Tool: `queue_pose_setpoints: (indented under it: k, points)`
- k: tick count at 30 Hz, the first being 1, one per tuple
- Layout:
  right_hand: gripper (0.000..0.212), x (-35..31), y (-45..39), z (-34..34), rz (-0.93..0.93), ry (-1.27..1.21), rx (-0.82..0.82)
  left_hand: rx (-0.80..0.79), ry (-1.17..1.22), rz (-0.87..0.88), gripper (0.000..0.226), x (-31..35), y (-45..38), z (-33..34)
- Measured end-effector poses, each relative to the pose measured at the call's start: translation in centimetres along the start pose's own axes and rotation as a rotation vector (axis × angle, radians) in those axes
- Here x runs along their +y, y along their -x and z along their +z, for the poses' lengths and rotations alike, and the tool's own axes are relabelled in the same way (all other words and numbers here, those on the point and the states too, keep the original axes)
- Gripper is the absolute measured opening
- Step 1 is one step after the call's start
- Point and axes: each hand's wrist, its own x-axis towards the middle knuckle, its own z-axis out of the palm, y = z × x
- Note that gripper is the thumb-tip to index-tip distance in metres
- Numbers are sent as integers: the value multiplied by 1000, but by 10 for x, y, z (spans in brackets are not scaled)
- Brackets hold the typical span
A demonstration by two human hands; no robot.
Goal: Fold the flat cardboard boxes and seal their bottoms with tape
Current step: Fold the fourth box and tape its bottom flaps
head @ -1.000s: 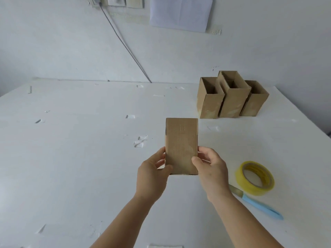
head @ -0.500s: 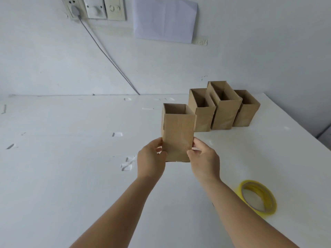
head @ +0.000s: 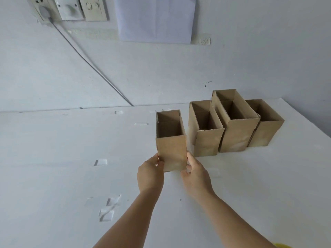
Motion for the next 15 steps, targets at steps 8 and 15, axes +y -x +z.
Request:
queue_pose_setpoints:
  k: [8,15]
  points:
    - [67,12,-28,5,41,-5,-21,-29,-11,13,21,5,-30,29]
    - [69,13,-34,4,33,-57,-32,-60,-66,57,23,15,-39,33]
